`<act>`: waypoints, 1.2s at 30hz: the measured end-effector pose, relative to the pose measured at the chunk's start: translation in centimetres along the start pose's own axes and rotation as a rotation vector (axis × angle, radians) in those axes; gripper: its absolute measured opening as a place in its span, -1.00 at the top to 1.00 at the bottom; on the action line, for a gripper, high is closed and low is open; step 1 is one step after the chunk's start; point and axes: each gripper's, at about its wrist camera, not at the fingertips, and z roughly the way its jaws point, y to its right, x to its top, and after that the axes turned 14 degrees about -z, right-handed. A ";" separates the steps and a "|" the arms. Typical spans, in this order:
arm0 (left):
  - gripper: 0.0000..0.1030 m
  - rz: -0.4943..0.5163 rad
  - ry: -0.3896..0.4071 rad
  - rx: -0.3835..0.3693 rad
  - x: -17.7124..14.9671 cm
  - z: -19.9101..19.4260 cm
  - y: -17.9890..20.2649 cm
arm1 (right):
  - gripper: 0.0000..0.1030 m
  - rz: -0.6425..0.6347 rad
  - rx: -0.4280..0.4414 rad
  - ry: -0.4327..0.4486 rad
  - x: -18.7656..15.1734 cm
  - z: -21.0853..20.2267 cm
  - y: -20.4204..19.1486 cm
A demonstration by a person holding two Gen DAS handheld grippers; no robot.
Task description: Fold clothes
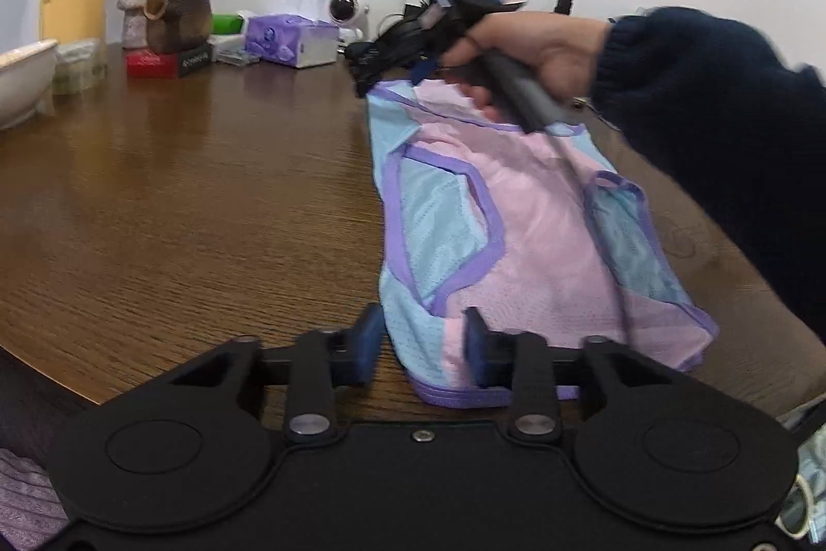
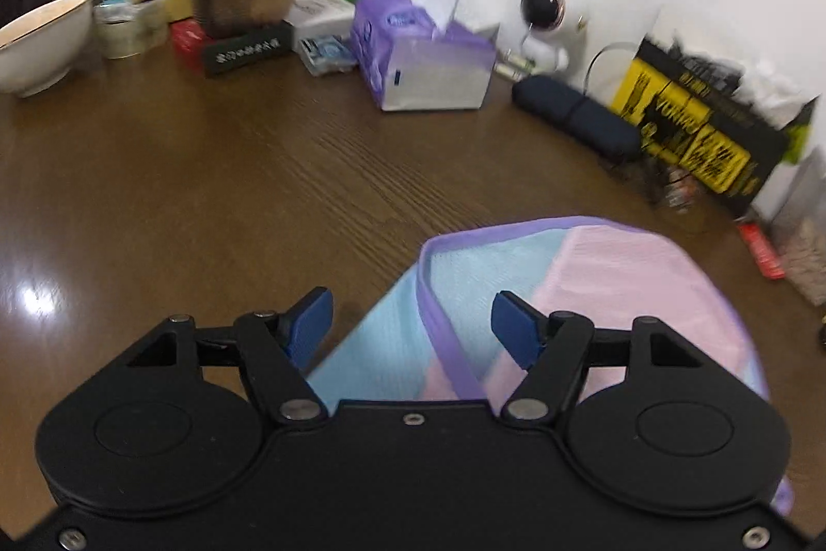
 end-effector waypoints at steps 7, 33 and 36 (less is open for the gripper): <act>0.86 -0.015 -0.011 -0.052 -0.3 0.0 -0.2 | 0.92 0.071 0.002 0.018 -0.2 1.3 0.7; -0.50 0.136 0.116 -0.189 -2.5 -5.5 2.1 | -0.23 0.306 -0.107 0.168 -5.5 -6.5 12.3; -0.43 0.076 0.097 -0.103 -1.0 -3.3 0.6 | -0.23 0.281 -0.095 0.165 -4.6 -5.5 12.2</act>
